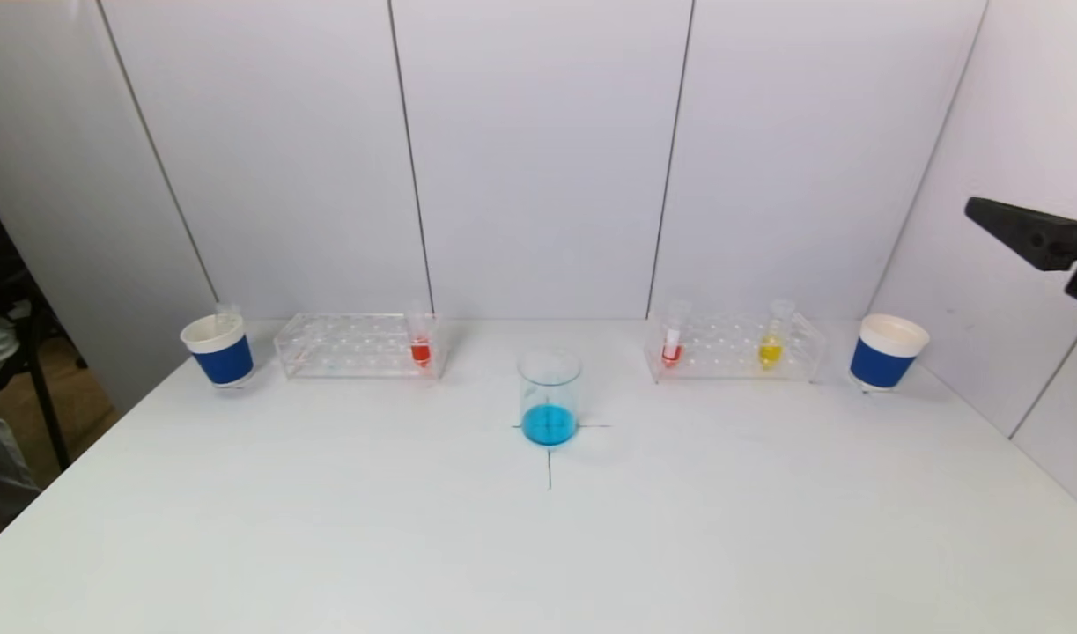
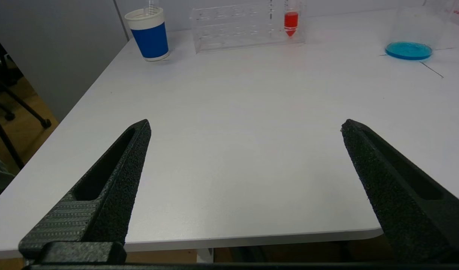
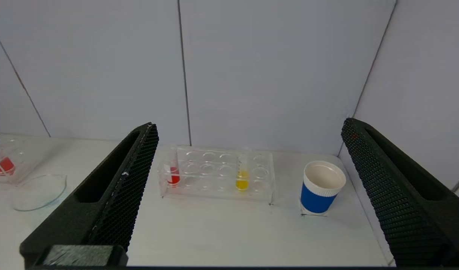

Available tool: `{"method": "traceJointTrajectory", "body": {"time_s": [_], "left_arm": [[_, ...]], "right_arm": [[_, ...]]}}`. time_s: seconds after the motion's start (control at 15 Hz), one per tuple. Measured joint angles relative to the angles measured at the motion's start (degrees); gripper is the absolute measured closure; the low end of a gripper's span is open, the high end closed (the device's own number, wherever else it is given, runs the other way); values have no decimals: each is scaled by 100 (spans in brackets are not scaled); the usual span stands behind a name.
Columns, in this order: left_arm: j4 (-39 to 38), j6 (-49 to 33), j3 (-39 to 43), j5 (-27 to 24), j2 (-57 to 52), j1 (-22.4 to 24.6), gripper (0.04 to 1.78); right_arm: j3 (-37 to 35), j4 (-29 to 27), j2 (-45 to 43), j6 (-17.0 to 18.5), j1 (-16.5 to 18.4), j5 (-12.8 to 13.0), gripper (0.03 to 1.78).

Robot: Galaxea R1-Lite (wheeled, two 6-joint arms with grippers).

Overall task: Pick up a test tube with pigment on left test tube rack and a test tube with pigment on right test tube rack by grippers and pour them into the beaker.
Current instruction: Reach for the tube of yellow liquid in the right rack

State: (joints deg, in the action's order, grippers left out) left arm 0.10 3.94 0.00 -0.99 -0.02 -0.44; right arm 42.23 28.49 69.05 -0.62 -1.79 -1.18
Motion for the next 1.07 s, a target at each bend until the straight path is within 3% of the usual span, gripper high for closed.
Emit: {"method": "traceJointTrajectory", "body": {"time_s": [0.73, 1.07], "left_arm": [[-2, -2, 0, 2, 2, 0, 5], [0, 0, 0, 5, 2, 0, 5]], "right_arm": [[-12, 2567, 3122, 62, -35, 74, 4], [13, 3093, 3969, 180, -40, 72, 4]]}}
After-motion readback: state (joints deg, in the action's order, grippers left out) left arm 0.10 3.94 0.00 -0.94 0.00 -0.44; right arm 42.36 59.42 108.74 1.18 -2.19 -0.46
